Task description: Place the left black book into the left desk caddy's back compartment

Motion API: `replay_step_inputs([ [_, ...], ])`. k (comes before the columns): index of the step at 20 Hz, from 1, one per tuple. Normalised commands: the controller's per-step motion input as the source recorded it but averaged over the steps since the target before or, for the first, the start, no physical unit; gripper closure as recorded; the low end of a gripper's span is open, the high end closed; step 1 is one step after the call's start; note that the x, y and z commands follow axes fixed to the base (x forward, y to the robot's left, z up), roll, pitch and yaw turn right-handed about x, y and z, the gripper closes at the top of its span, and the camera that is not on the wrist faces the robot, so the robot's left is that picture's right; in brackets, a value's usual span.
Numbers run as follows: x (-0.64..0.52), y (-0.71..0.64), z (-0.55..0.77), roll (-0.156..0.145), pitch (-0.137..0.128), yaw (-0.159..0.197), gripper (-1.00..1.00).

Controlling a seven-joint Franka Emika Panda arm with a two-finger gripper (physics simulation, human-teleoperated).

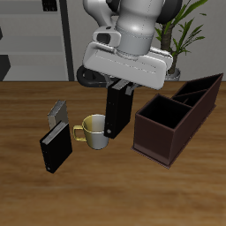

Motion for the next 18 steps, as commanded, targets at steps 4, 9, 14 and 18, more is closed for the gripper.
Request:
replay_step_inputs([
  [4, -0.43, -0.11, 0.54, -0.019, -0.058, -0.013, 1.0],
  [9, -0.28, -0.04, 0.16, -0.009, 0.014, -0.018, 1.0],
  [14, -0.45, 0.01, 0.11, -0.009, 0.012, 0.006, 1.0],
  [18, -0.5, 0.05, 0.1, -0.017, 0.004, -0.019, 1.0],
])
